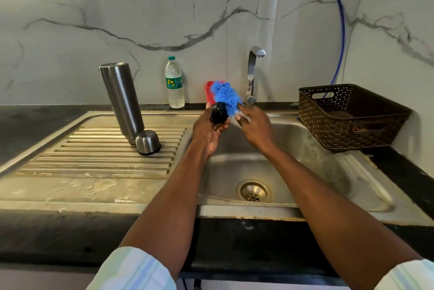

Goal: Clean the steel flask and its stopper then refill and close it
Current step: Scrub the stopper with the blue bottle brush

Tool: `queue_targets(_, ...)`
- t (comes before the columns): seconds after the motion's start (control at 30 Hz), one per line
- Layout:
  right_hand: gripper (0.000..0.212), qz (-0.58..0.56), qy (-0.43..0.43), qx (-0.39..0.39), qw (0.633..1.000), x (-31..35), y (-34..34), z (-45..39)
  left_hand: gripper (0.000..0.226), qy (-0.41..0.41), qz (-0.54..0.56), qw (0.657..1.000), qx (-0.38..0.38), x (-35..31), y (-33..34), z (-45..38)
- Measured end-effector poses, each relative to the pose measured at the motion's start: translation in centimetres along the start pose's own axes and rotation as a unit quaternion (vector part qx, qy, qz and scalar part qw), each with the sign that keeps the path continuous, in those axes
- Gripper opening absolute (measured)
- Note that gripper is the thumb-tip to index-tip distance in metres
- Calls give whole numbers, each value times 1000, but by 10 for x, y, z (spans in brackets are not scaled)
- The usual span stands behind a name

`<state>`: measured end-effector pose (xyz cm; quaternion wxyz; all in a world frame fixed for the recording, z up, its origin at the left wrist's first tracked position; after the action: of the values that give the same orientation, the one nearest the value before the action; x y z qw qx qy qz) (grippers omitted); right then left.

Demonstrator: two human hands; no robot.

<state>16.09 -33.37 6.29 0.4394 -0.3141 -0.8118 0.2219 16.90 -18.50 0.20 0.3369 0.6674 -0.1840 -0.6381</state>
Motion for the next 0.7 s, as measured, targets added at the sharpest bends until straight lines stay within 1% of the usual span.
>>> queue_targets(0.07,44,0,-24,11,1000,5,5,4,36,7,20,999,-34,-2,-8,-1)
queue_targets(0.13,43,-3,-41,13,999,9,8,6,34,12,41,998,-55,-3,-14,-3)
queue_targets(0.17,43,-3,-45,11,999,10,9,7,30,11,54,997,-55,-3,-14,-3)
queue_targets(0.23,43,-6,-41,0,999,9,9,6,27,3,61,998,-28,-3,-7,-1)
queue_targets(0.3,43,-19,-14,-18,1000,1,4,4,28,-5,25,1000,2,-1,1,0)
queue_targets(0.37,43,-18,-4,-23,1000,0,1,3,32,2,15,1000,-5,-2,0,-1)
queue_targets(0.47,43,-4,-34,-4,999,11,9,7,38,8,35,999,-37,-1,-8,-5)
queue_targets(0.53,43,-4,-25,-3,1000,7,12,7,40,8,39,999,-29,-1,-7,-5)
queue_targets(0.63,43,-3,28,-19,999,-9,5,3,42,21,47,999,-9,-4,-2,-3)
queue_targets(0.7,43,-4,3,-25,1000,-1,0,6,41,29,47,998,-26,-4,-4,-5)
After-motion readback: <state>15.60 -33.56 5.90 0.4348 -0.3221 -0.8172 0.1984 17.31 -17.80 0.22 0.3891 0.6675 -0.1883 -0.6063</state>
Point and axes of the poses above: each hand's wrist, its own z-axis away from the middle knuckle, its own y-axis out of the palm, x = y × z, the point moved 10 cm from there along -z, towards the middle knuckle, and after that the axes turned 6 degrees about z, right-handed, at the moved point
